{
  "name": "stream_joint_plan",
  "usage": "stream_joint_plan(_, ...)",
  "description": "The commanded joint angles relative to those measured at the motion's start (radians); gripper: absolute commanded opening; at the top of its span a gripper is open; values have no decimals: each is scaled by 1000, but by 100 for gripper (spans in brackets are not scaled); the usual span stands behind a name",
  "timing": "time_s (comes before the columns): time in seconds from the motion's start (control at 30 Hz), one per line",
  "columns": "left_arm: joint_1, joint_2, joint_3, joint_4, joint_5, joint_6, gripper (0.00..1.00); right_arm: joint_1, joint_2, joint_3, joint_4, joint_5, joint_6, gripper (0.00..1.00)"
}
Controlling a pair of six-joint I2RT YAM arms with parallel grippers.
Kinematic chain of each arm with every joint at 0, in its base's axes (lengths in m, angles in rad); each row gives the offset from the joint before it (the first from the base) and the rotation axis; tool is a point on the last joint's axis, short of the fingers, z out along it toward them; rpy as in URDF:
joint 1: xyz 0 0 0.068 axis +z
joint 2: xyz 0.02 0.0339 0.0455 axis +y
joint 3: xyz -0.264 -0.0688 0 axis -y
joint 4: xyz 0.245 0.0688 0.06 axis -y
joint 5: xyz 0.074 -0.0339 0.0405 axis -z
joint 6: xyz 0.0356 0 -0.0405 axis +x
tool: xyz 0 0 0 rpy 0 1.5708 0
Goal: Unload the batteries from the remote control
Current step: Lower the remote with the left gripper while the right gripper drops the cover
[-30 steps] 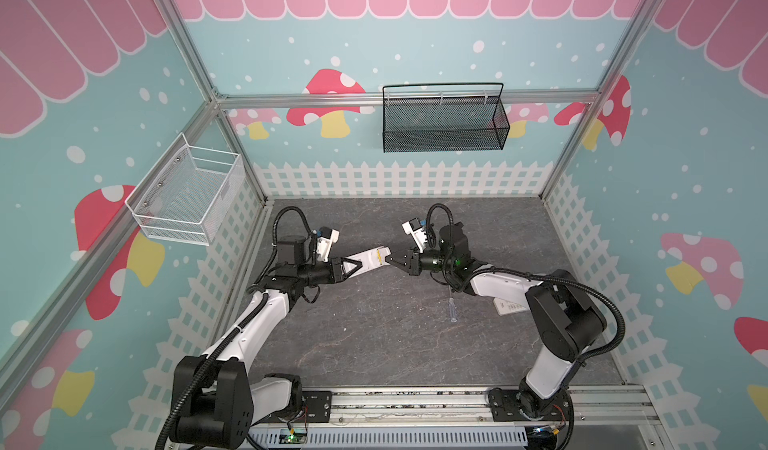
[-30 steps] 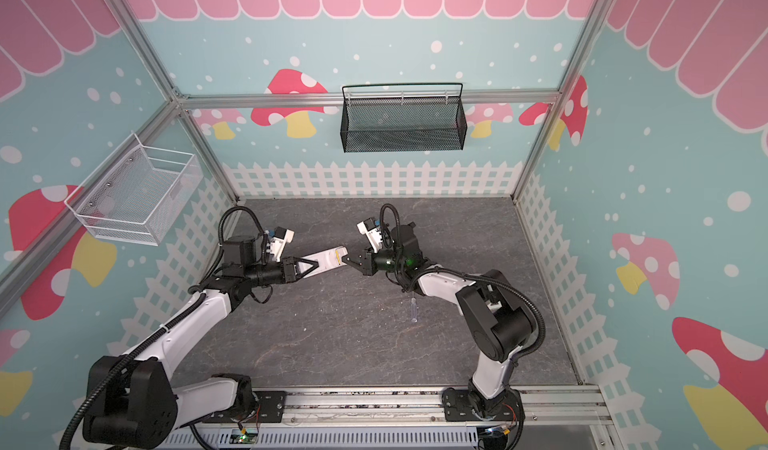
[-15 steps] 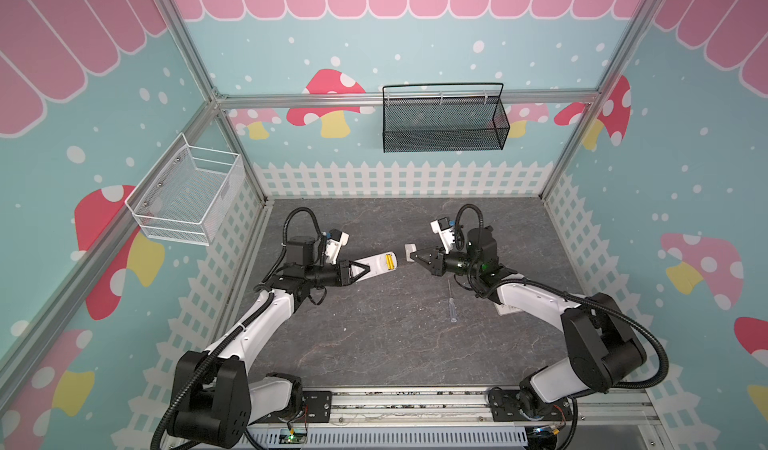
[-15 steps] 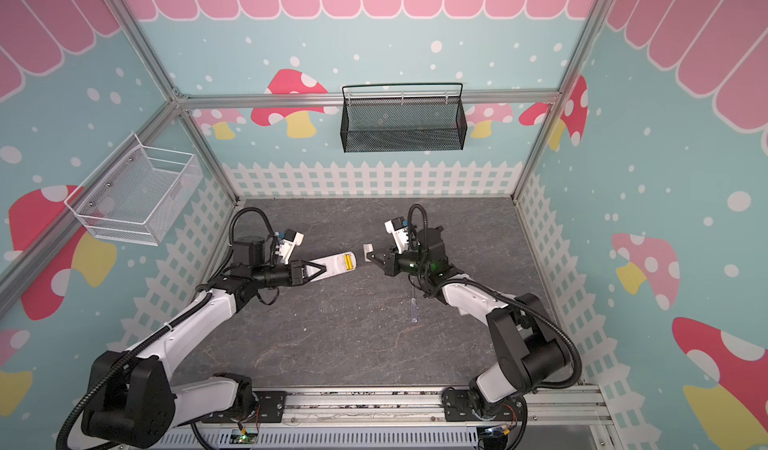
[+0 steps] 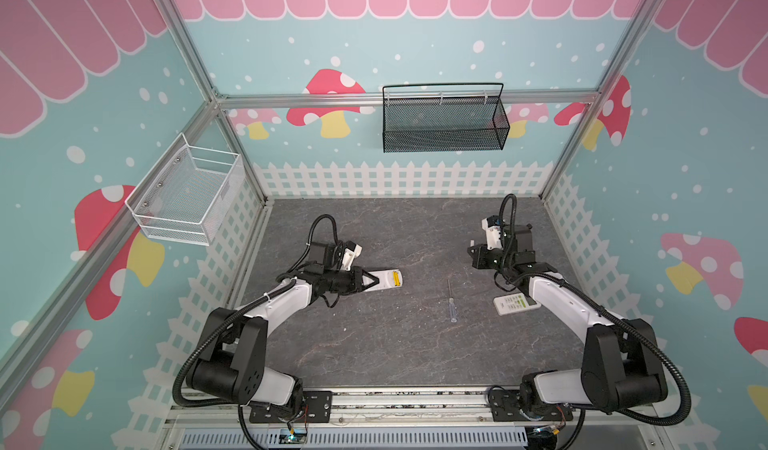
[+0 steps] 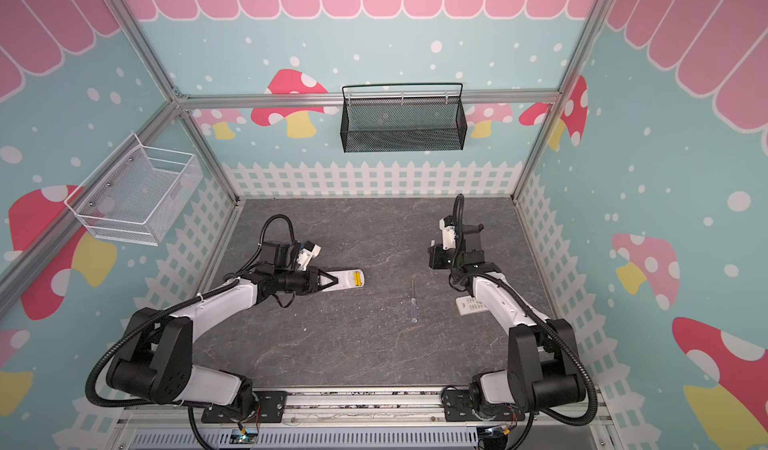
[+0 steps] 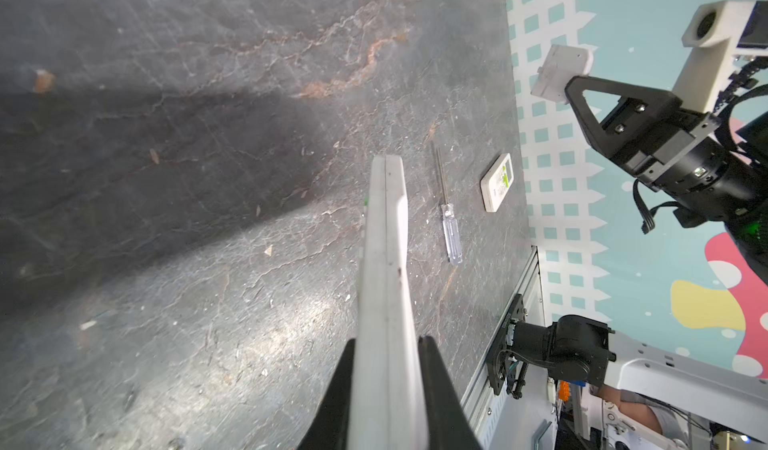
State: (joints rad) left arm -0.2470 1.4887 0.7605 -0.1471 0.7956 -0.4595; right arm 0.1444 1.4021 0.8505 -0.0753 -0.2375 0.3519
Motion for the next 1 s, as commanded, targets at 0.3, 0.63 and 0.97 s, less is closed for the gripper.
stream_joint_plan(0.3, -79, 138, 75, -7, -8, -5, 7, -105, 186, 75, -168, 256, -166, 0)
stream_joint_plan(0.63, -75, 179, 79, -52, -79, -5, 38, -105, 284, 81, -142, 263, -182, 7)
stream_joint_plan(0.97, -55, 155, 110, -146, -253, 33, 64, -100, 268, 85, -168, 240, -182, 26)
